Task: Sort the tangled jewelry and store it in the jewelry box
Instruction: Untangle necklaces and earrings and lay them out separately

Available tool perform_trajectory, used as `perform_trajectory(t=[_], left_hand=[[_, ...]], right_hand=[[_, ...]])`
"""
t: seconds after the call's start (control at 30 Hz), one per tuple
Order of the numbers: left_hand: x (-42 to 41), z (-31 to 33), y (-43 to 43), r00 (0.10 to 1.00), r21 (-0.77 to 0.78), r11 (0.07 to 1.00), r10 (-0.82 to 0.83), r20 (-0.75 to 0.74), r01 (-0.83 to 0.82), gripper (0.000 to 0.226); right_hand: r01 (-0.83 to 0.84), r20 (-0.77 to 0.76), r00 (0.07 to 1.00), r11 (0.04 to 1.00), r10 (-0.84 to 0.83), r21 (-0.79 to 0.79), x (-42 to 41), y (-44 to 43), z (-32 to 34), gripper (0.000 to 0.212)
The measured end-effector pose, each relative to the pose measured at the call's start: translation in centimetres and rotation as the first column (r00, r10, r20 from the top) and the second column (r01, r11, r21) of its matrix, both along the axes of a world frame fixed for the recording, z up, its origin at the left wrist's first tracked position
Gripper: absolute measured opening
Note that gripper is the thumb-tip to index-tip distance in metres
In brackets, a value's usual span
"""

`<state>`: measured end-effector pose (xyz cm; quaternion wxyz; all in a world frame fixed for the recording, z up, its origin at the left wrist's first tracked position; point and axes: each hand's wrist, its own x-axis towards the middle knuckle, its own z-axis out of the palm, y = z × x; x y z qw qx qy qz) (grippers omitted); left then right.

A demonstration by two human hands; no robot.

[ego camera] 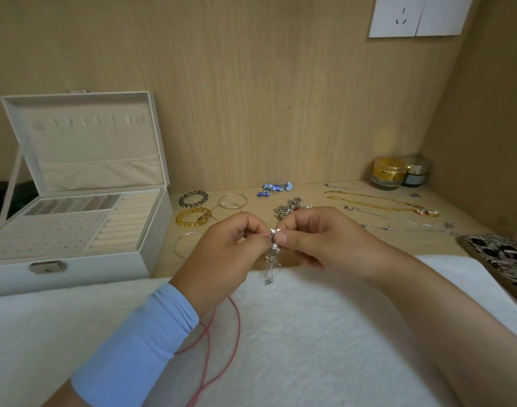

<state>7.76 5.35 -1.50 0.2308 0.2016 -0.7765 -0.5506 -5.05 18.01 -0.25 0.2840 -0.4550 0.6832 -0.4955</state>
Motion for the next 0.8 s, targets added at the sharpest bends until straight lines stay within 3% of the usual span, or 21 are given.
perform_trajectory(t=[0.27,0.43,0.57,0.67,0.8], left_hand=[[0.15,0.07,-0.11,0.998,-0.059,0.997,0.047,0.047,-0.044,0.028],[0.14,0.2,0.07,0.998,0.026,0.998,0.052,0.047,-0.053,0.029],[0.25,0.39,0.07,1.0,0.081,0.997,-0.016,0.006,0.015,0.012],[0.37,0.5,0.03,0.997,-0.011,0.998,-0.056,-0.052,0.055,0.006],[0.31,0.24,-0.03,0.998,-0.054,0.998,0.04,-0.055,-0.043,0.018]], right_hand=[[0.082,0.065,0.995,0.997,-0.081,-0.01,-0.06,0.1,0.31,0.018],[0.013,0.108,0.994,1.0,-0.014,0.012,0.19,0.11,0.33,0.025],[0.049,0.074,0.996,0.999,-0.047,-0.023,0.07,0.18,0.58,0.022],[0.082,0.077,0.994,0.996,-0.079,-0.045,-0.14,0.23,0.64,0.025],[0.071,0.033,0.997,0.997,-0.07,-0.031,-0.08,0.3,0.64,0.028]])
